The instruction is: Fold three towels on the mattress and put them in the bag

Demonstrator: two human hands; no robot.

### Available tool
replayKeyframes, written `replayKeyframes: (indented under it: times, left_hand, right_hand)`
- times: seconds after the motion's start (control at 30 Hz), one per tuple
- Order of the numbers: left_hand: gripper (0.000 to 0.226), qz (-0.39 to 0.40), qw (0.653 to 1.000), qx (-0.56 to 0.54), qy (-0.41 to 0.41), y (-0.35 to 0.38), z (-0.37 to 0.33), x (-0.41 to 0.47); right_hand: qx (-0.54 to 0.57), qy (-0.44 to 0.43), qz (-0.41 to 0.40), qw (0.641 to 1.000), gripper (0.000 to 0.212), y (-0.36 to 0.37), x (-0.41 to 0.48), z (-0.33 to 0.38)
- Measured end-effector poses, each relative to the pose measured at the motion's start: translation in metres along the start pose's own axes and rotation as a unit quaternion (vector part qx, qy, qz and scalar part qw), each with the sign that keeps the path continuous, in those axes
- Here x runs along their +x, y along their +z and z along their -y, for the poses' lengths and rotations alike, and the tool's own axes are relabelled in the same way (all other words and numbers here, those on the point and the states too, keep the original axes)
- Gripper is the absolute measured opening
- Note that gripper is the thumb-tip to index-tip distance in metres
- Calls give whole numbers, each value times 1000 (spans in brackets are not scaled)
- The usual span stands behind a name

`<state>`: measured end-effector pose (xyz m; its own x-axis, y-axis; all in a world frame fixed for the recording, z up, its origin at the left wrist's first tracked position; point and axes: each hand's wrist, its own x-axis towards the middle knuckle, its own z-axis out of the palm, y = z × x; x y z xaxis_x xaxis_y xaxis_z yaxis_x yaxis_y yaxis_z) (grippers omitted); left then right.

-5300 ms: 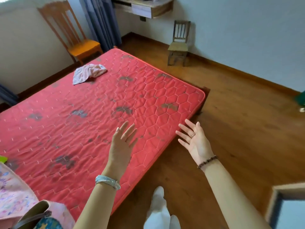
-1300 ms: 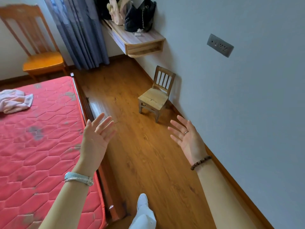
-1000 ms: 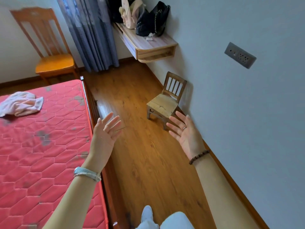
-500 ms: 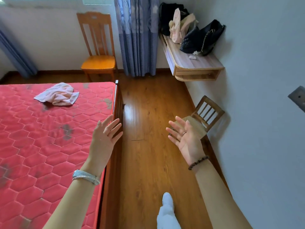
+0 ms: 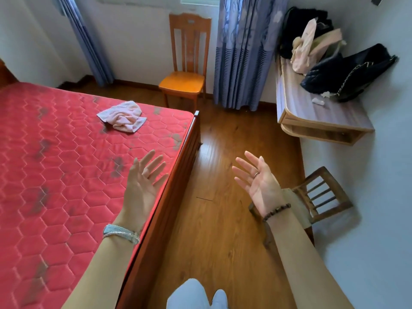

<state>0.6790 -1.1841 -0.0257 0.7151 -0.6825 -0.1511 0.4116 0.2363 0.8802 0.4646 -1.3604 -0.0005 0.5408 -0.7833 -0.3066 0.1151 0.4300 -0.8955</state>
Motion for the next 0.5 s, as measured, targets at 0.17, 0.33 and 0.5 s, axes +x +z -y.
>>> replayKeyframes:
  times: [0.17,0.33,0.5]
  left_hand:
    - [51,-28,1000,-6,6,8,0,26]
    - [53,-34,999,4,17,16,-1,74]
    - [47,-38,999,-18,26,23,-2,142]
  right_hand:
    - [7,9,19,1000,41,-1,46,5]
    - [-2,5,27,1000,39,6,98,17]
    - [-24,0,28,999,40,25,164,34]
